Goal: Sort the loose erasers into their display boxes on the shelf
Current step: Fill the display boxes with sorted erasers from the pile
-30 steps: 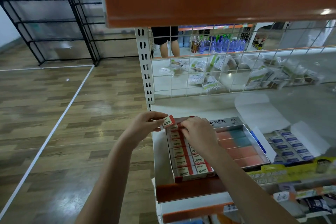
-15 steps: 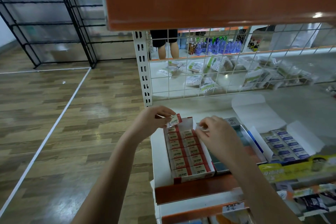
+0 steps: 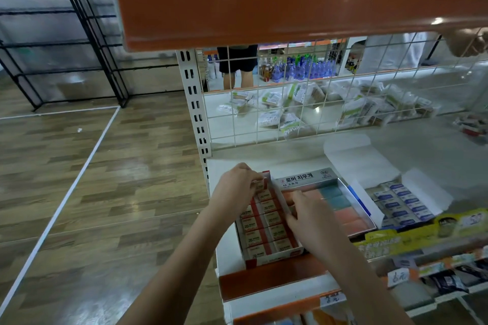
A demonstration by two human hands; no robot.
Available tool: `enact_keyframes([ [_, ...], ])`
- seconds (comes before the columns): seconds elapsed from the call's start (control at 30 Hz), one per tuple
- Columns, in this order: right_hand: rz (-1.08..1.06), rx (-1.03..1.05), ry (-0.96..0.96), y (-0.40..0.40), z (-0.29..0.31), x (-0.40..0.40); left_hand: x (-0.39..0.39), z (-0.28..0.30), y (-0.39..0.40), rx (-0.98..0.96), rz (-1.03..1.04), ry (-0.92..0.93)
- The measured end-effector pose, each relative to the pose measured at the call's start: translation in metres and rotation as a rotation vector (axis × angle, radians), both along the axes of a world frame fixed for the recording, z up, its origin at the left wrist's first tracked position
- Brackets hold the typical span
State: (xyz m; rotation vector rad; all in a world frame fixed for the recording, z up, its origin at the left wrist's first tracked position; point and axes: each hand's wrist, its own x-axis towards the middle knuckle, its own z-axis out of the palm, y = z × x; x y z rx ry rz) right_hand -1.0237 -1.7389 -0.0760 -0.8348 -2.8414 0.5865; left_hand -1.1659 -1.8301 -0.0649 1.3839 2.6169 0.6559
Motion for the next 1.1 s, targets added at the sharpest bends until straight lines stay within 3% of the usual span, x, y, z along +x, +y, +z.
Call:
enact_keyframes([
  [0.53, -0.009, 0.01, 0.035, -0.005, -0.005, 0.003, 0.003, -0.012, 0.007, -0.063, -0.041, 0.279],
  [1.1, 0.0, 0.013, 0.06, -0.004, -0.007, 0.005, -0.001, -0.01, 0.005, -0.114, -0.116, 0.284],
])
